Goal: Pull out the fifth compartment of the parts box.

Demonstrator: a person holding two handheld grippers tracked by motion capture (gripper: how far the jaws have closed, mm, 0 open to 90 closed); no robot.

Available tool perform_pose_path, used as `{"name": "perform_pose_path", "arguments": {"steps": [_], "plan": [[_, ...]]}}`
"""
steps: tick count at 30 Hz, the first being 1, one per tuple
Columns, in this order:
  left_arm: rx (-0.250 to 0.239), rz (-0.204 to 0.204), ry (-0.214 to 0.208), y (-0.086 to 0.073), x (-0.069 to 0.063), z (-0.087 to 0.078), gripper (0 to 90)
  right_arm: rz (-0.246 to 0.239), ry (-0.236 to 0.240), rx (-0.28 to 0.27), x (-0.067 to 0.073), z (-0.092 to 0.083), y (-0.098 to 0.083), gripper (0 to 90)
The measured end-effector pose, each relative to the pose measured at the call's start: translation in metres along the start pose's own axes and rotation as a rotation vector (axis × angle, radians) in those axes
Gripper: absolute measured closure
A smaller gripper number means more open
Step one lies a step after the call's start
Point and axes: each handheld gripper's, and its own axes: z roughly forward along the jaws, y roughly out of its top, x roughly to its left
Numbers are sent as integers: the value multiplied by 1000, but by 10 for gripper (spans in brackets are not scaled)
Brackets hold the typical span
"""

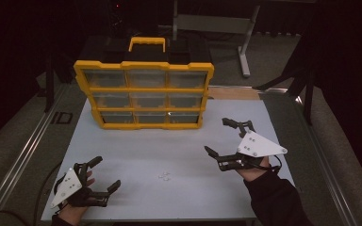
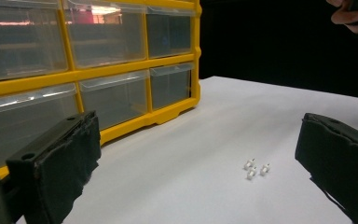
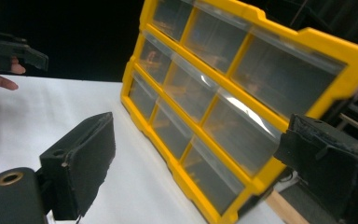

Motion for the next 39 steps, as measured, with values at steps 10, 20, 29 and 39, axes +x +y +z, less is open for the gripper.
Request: {"name": "perform_pose_path", "arguments": {"steps": [10, 20, 29, 39], "plan": [[1, 3, 1, 0, 1, -1, 1, -32, 39, -8, -1, 24, 16, 92], [-4, -2, 1, 0, 1, -1, 2, -61, 82, -20, -2, 50, 35, 92], [-4, -2, 0, 0, 1, -2, 1, -66, 111, -7, -8, 80, 44, 92], [-6, -9, 0, 0, 2, -3, 1, -102, 197, 3, -7, 114, 43, 92]]}}
